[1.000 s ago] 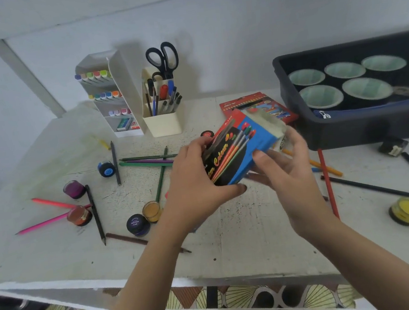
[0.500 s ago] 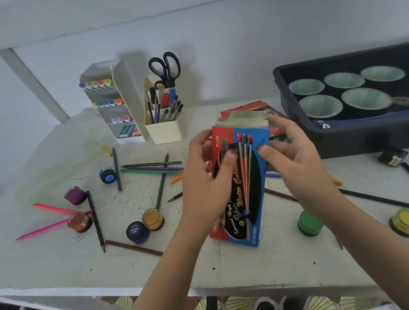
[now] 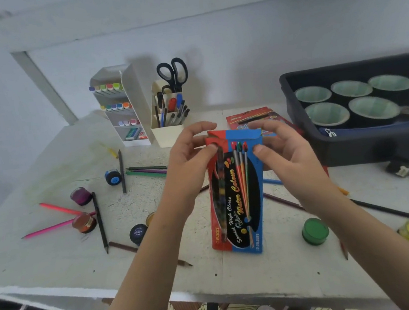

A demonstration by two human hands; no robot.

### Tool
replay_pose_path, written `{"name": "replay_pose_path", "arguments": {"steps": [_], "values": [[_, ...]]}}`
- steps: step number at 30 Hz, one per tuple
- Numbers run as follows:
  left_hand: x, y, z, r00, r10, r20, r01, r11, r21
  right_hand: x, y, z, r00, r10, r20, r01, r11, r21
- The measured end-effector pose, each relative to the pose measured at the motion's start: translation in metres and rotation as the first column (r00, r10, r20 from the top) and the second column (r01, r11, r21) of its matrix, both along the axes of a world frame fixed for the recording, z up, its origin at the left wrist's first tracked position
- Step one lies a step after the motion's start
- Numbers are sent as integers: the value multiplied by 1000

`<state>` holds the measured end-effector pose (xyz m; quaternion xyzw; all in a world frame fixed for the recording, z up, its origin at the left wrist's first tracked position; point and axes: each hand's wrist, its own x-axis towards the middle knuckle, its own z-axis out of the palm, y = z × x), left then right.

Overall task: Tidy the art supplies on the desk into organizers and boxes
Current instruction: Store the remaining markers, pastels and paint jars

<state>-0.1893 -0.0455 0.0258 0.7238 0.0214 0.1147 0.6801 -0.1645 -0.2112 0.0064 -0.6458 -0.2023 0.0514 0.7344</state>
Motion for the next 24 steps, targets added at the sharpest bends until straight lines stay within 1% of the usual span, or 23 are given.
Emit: {"name": "replay_pose_path", "arguments": {"steps": [3,8,16,24], "values": [[0,0,0,1000,11,12,-11,1000,-2,1,1,6,999,-33,26,33,999,-12],[1,-4,1,996,47,70,-47,999,1,6,2,11,986,-138,93,143,989,-48],[4,-8,2,984,140,106,-141,990,1,8,7,14,974,-192,120,199,979,-47],[-2,-6,-1,981,103,162,-104,995,-1,5,9,14,969,-203,140,212,976,-50]]}}
